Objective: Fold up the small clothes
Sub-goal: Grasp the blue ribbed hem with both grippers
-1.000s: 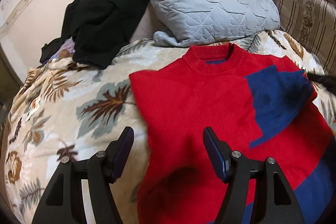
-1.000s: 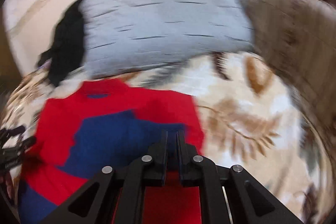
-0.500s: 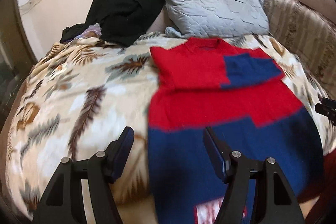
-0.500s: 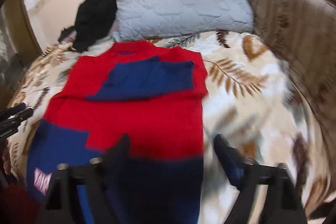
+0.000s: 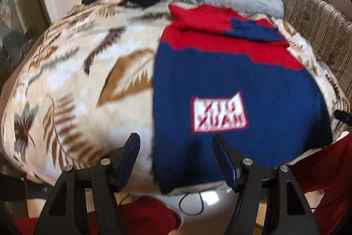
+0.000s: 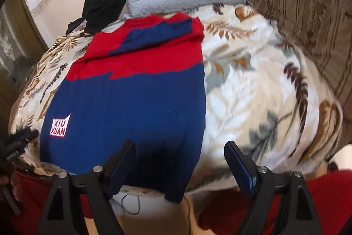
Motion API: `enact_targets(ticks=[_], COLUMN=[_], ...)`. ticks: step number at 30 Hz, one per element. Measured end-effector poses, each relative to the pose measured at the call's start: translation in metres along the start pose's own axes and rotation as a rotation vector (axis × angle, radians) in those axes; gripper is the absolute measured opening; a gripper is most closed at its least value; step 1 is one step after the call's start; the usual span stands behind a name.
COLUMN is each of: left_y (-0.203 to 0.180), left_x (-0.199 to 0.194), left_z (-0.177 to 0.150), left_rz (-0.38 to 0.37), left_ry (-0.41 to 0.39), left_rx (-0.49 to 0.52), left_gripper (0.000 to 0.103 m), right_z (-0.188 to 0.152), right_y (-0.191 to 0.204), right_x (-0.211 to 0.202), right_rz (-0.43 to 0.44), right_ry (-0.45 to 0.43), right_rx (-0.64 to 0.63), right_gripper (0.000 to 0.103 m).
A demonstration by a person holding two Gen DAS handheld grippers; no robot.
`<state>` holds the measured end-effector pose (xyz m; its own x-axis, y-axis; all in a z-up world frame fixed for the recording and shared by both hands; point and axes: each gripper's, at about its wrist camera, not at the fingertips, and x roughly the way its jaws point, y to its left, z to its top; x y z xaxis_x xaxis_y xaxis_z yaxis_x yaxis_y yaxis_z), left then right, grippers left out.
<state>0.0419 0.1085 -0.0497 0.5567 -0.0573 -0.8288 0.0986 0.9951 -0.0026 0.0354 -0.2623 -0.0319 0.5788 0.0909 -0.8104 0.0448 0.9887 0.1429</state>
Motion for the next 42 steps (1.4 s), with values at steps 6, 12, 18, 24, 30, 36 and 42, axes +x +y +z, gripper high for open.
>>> enact_targets(ticks=[6,12,18,24,30,36,42], left_y=[0.009,0.015,0.017,0.006,0.007,0.013,0.011], left_x=[0.022,0.035,0.03,0.024,0.014,-0.001,-0.015], left_z=[-0.008,-0.013,-0.019,-0.023,-0.024,-0.019,-0.011], left_rz=[0.012,0.006,-0.025,-0.049,-0.065,-0.072,-0.077], left_ry=[0.093,0.143,0.15,0.144,0.123,0.067,0.012], left_rx=[-0.037,-0.057,-0.047,-0.001,0.0,-0.009,0.001], left_gripper=[0.069,0.071,0.049,0.011,0.007,0.007,0.006], right_z=[-0.014,-0.02,-0.025,-0.026,-0.023,-0.022,-0.021], right_y=[0.0,-0.004,-0.001,-0.001,0.003,0.007,0.013], right_x=[0.016,0.034,0.055,0.056,0.042,0.026,0.007], right_rz=[0.016,0.019,0.041,0.062,0.084,0.087,0.08], right_ry=[0.091,0.166,0.259,0.267,0.209,0.148,0.074], right_rx=[0.0,0.021,0.007,0.01,-0.011,-0.038,-0.084], right_gripper=[0.084,0.081,0.036,0.018,0.006,0.006,0.006])
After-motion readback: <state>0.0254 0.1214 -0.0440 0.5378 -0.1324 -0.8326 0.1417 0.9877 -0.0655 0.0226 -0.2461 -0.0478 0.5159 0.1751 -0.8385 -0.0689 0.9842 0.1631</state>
